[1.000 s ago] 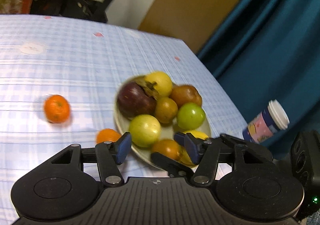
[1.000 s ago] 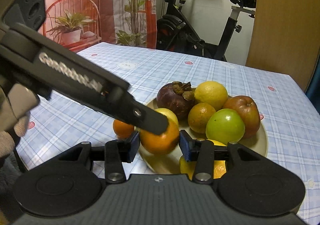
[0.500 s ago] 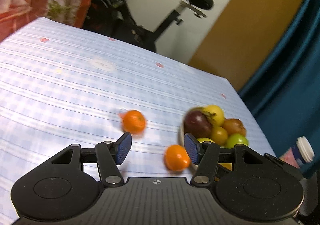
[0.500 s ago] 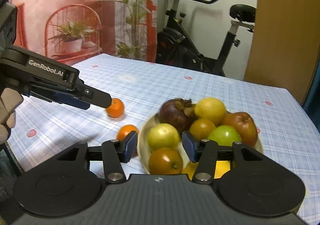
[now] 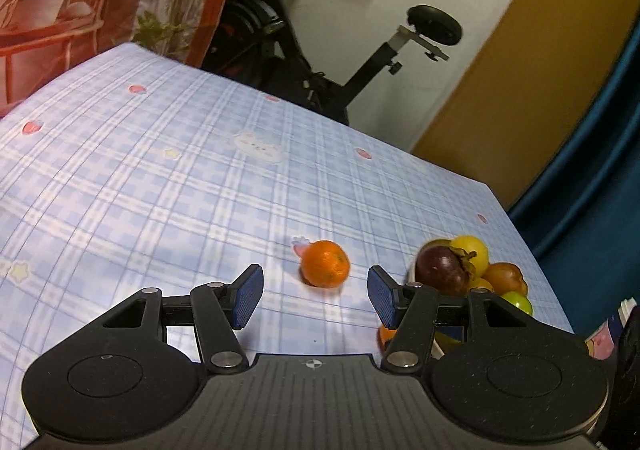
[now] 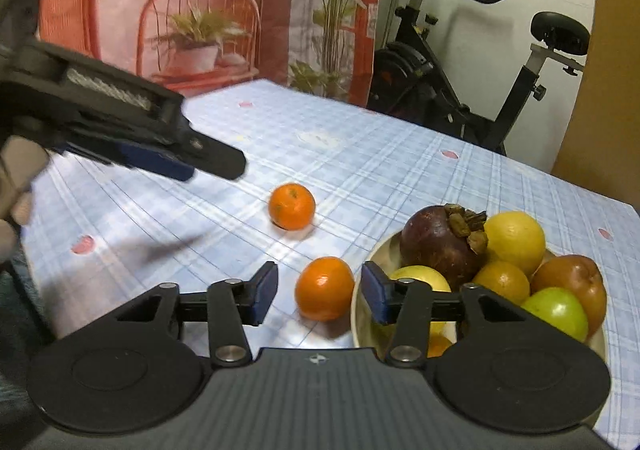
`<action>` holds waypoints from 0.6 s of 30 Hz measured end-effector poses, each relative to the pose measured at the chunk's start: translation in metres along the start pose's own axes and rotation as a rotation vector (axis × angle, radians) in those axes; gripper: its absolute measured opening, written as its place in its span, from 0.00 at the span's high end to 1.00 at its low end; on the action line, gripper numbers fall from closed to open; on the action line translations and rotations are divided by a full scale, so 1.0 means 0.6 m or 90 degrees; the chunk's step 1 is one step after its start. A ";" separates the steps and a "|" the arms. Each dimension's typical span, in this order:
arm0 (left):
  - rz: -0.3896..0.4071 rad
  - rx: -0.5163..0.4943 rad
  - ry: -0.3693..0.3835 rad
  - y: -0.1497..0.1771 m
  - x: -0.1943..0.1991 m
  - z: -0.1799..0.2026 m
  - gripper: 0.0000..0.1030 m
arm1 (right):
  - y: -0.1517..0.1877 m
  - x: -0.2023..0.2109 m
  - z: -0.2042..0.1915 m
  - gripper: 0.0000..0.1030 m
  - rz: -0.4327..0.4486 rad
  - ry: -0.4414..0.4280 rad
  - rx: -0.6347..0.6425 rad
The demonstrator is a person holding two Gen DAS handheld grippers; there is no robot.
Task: Organize fruits
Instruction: 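Move the left gripper down to an orange tangerine on the cloth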
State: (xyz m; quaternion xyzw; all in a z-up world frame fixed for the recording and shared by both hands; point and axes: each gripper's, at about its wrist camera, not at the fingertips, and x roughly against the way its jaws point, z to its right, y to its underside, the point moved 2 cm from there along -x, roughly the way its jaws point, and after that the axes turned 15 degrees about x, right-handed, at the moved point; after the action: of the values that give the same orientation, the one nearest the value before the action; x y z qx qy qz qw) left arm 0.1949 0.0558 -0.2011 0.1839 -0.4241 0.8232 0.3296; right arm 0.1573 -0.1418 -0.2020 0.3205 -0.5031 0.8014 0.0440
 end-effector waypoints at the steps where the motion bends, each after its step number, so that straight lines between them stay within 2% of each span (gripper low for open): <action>1: 0.000 0.006 0.000 -0.001 -0.001 -0.003 0.42 | -0.002 -0.002 -0.003 0.55 0.000 0.005 0.006; 6: 0.001 0.017 0.000 -0.005 -0.004 -0.011 0.42 | -0.013 0.008 -0.027 0.55 0.041 -0.060 0.036; 8: 0.001 0.016 0.002 -0.003 -0.005 -0.010 0.42 | -0.015 0.017 -0.033 0.59 0.075 -0.108 0.029; 11: -0.003 0.018 0.003 -0.001 -0.007 -0.012 0.42 | -0.017 0.028 -0.034 0.59 0.099 -0.085 0.033; 14: -0.016 0.022 0.004 0.002 -0.013 -0.015 0.42 | -0.009 0.014 -0.018 0.57 0.066 -0.055 0.004; 16: -0.035 0.037 0.012 0.004 -0.022 -0.020 0.43 | -0.007 -0.002 -0.013 0.57 0.048 -0.071 -0.013; 18: -0.055 0.054 0.024 0.007 -0.028 -0.025 0.45 | -0.014 -0.010 -0.016 0.57 0.056 -0.093 -0.014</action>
State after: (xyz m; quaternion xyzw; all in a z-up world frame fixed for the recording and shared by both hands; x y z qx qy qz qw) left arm 0.2036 0.0596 -0.2218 0.2002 -0.3740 0.8289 0.3646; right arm 0.1609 -0.1284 -0.2017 0.3552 -0.5272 0.7716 -0.0245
